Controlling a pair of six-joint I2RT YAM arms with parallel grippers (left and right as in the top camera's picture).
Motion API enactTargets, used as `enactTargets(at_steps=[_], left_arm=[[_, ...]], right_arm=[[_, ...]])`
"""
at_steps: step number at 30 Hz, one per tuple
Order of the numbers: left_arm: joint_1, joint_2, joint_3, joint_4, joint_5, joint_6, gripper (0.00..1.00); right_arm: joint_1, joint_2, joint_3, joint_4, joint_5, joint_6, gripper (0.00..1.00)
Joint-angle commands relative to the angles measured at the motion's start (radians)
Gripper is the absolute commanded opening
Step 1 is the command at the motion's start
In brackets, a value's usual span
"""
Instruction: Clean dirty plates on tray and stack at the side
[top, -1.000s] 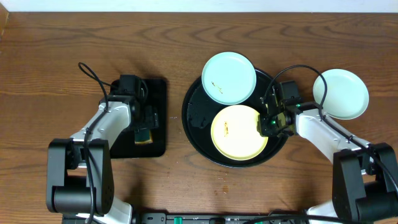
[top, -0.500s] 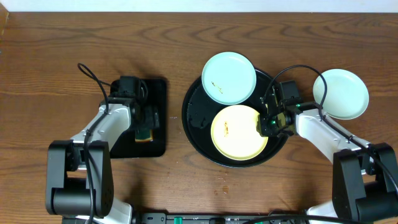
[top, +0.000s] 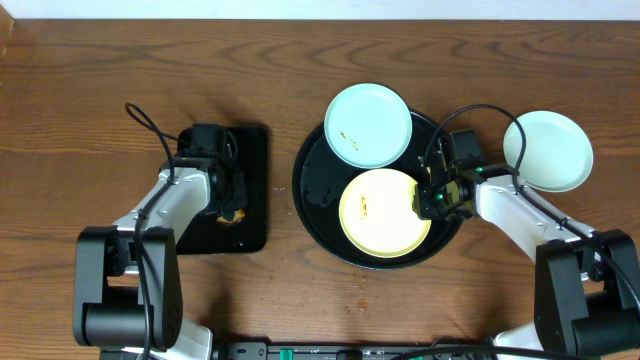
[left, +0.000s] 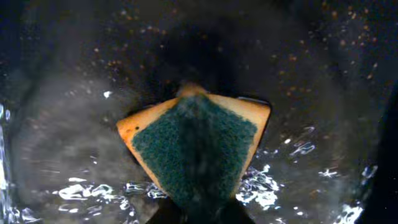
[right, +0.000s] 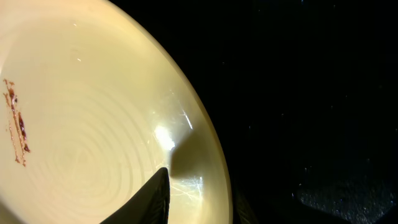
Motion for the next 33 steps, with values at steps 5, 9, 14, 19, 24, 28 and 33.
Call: enactTargets(at_steps=[5, 9, 14, 19, 24, 28, 33], left_arm=[[0.000, -0.165, 0.055, -0.026, 0.006, 0.006, 0.08], [0.000, -0.277, 0.055, -0.026, 0.006, 0.006, 0.08], [0.000, -0.326, 0.055, -0.026, 0.006, 0.006, 0.08], [0.000, -0.324, 0.055, -0.035, 0.006, 0.006, 0.08], [0.000, -0.324, 0.055, -0.042, 0.007, 0.006, 0.08], [0.000, -0.324, 0.055, -0.059, 0.041, 0.006, 0.08], [0.000, -0.324, 0.063, -0.068, 0.078, 0.006, 0.08]], right_arm=[[0.011, 0.002, -0.015, -0.002, 0.026, -0.008, 0.36], [0.011, 0.002, -0.015, -0.002, 0.026, -0.008, 0.41], [0.011, 0.002, -0.015, 0.000, 0.026, -0.008, 0.43], [0.011, 0.002, -0.015, 0.003, 0.026, -0.008, 0.44], [0.011, 0.002, -0.015, 0.019, 0.027, -0.008, 0.43], [0.011, 0.002, -0.015, 0.019, 0.027, -0.008, 0.08], [0.011, 0.002, -0.016, 0.019, 0.027, -0.008, 0.01]])
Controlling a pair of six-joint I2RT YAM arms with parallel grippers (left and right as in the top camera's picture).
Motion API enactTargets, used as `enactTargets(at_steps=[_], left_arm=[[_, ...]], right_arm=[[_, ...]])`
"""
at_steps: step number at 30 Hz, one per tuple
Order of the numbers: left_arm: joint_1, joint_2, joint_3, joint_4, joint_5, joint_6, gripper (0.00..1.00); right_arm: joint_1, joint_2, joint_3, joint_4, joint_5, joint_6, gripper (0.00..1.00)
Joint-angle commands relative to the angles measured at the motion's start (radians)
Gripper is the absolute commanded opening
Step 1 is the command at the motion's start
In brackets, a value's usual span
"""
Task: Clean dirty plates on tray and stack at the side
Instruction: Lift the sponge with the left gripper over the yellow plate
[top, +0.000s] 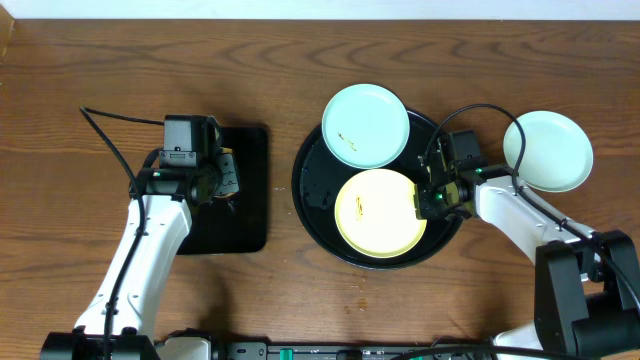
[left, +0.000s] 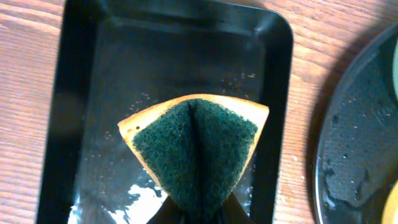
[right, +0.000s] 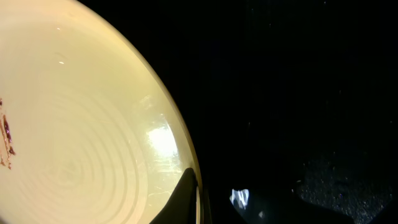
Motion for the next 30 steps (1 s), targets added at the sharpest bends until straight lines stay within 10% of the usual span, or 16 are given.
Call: enactTargets(at_steps=[1, 17, 30], left_arm=[[0.000, 0.000, 0.032, -0.018, 0.033, 0.006, 0.07], [-0.029, 0.007, 0.140, -0.060, 0.280, -0.068, 0.08], [-0.360, 0.105, 0.138, 0.120, 0.282, -0.186, 0.08]], right_arm=[[0.005, 0.006, -0.010, 0.001, 0.014, -0.005, 0.01], [0.005, 0.006, -0.010, 0.000, 0.014, -0.005, 0.01], [0.005, 0.006, -0.010, 0.000, 0.014, -0.005, 0.01]])
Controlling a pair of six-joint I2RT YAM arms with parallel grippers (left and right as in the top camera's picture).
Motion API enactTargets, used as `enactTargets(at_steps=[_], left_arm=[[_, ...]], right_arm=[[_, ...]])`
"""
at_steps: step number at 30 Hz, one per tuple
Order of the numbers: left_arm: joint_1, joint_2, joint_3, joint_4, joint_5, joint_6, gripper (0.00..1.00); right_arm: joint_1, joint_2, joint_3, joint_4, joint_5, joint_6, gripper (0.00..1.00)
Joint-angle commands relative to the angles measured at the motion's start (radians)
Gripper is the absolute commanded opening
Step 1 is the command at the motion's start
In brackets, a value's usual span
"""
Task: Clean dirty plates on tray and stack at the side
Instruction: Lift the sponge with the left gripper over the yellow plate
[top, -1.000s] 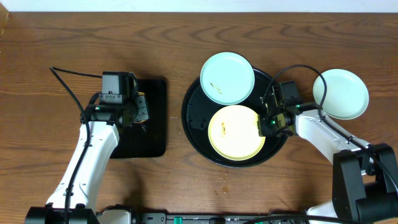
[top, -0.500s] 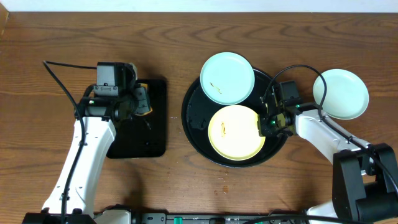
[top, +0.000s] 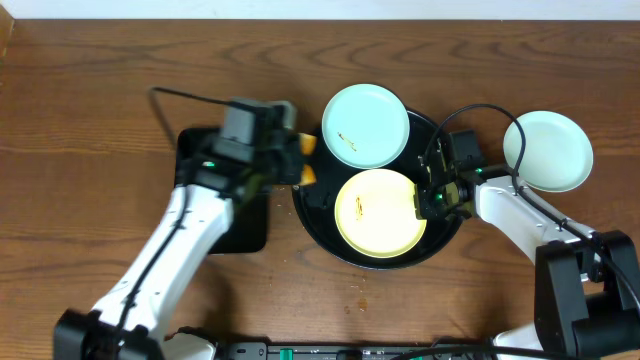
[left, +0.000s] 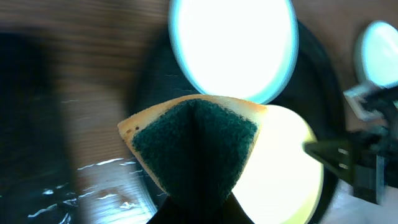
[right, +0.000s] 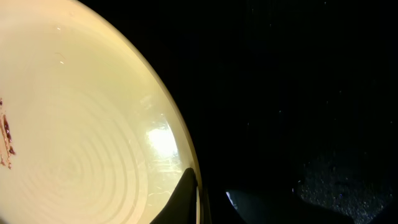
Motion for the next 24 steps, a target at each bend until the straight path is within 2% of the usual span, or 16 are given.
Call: enactTargets(at_steps=[1, 5, 12, 24], left_arm=[[-0.085, 0.061, 0.022, 0.047, 0.019, -0.046, 0.07], [-0.190, 0.156, 0.022, 0.116, -0.014, -0.045, 0.08], [-0.288, 0.258, 0.022, 0.158, -0.227, -0.044, 0.07], [-0.325, 0.285, 0.019, 0.166, -0.238, -0.045, 0.08]], right_arm=[[0.005, 0.006, -0.011, -0.001, 0.014, -0.005, 0.01], [0.005, 0.006, -0.011, -0.004, 0.014, -0.005, 0.01], [0.005, 0.006, -0.011, -0.005, 0.014, -0.005, 0.01], [0.005, 0.006, -0.011, -0.005, 0.014, -0.004, 0.01]])
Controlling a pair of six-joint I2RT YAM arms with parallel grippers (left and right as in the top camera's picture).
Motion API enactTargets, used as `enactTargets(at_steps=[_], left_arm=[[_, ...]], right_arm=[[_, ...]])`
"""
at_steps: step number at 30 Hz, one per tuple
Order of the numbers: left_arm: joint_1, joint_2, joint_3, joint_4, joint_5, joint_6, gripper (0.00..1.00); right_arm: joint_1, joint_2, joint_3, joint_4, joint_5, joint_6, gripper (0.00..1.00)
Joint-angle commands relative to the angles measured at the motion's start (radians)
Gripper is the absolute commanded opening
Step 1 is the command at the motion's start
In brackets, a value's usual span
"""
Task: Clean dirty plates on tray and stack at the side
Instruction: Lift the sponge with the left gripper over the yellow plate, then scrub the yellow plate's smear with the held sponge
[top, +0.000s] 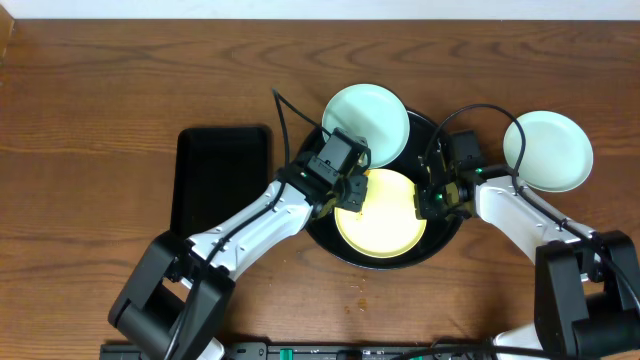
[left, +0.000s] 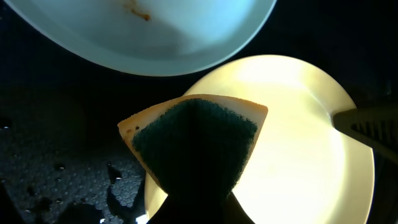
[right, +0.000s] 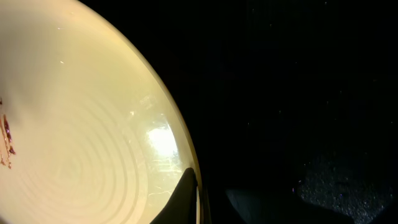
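Note:
A yellow plate with a brown smear lies in the round black tray. My right gripper is shut on the plate's right rim, one finger resting on the inner edge. A folded sponge, green face with an orange rim, hangs over the yellow plate's left edge, and my left gripper is shut on it. A pale blue plate with small stains sits at the tray's far rim. Another pale blue plate lies on the table to the right.
A black rectangular tray lies left of the round tray. The round tray's floor is wet, with droplets. Both arms reach in over the round tray from opposite sides. Brown wooden table all around.
My left gripper has moved right with the sponge, from over the round tray's left rim to the yellow plate's left edge. The right gripper and the plates have not moved.
My left gripper held the sponge low in the wet rectangular tray while the right held the yellow plate's rim. The sponge was then raised above that tray, then over the round tray's left rim, and is now at the yellow plate. The right grip stayed throughout.

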Motion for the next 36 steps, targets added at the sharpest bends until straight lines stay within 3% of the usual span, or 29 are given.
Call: enactTargets(at_steps=[1, 36], left_arm=[[-0.008, 0.011, 0.019, 0.002, -0.028, -0.012, 0.08], [-0.040, 0.065, 0.000, 0.062, -0.057, -0.013, 0.08]], right_arm=[[0.005, 0.006, -0.011, -0.004, 0.014, -0.004, 0.01], [0.005, 0.006, -0.011, -0.005, 0.014, -0.004, 0.01]])
